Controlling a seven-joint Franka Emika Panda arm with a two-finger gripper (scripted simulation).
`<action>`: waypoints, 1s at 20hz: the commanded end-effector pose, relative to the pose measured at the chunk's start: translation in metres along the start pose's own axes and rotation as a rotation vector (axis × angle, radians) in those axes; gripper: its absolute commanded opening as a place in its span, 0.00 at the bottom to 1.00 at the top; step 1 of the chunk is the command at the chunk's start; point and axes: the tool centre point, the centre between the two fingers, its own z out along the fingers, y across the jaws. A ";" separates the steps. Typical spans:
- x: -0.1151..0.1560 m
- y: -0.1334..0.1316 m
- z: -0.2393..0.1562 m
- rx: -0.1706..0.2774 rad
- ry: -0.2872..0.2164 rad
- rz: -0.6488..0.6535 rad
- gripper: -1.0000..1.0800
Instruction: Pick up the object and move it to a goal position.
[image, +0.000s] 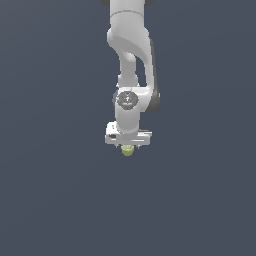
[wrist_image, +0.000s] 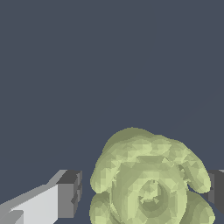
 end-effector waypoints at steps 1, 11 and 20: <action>0.001 0.000 0.007 0.000 0.001 0.001 0.96; 0.001 0.000 0.009 0.000 0.001 0.001 0.00; 0.002 0.004 0.000 0.000 0.001 0.001 0.00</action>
